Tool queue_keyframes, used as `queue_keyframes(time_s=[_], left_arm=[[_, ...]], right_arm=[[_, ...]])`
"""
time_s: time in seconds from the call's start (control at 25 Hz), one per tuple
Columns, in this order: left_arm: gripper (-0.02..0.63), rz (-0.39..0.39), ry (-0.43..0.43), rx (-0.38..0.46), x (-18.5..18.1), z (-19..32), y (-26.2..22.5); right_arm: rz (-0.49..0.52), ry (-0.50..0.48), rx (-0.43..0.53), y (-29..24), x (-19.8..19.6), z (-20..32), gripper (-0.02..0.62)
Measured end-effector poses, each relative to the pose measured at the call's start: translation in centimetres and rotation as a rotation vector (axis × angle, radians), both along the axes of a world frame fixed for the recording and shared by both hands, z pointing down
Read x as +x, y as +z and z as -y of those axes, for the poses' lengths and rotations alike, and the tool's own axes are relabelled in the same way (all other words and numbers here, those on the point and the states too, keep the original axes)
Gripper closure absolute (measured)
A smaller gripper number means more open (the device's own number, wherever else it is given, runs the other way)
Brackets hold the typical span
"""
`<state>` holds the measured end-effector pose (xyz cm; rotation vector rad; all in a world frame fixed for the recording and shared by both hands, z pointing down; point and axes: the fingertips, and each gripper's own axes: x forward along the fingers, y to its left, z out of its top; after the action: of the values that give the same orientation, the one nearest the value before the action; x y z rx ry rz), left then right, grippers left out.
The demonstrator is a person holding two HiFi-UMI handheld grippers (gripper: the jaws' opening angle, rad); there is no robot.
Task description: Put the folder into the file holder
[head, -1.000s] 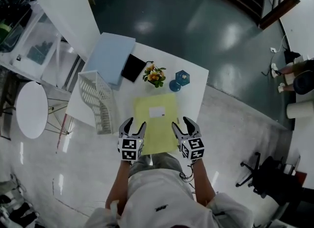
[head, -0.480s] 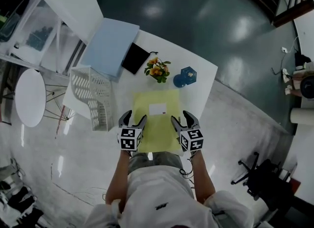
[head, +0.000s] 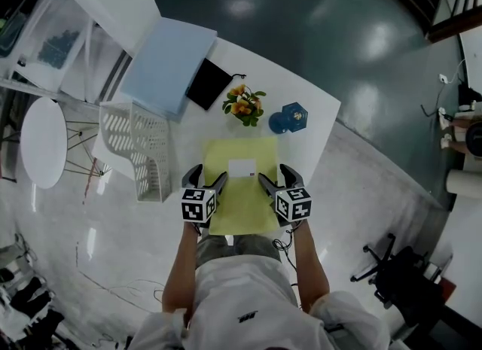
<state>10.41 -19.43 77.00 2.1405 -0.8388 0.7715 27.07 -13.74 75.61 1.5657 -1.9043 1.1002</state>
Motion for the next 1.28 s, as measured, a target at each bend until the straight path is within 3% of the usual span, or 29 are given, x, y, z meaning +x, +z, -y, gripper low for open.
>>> queue_keyframes(time_s=[0.52,1.28], left_arm=[[0.238,-0.048,0.001,-0.074,0.3,-0.1,0.5],[0.270,-0.160,0.035,0.152,-0.9,1.2,-11.0]], right_arm=[[0.054,0.032,-0.023,1.1,-0.6,0.2,0.276],[-0.035,0.065,0.215,-11.1,-1.8,0.1,0.287]])
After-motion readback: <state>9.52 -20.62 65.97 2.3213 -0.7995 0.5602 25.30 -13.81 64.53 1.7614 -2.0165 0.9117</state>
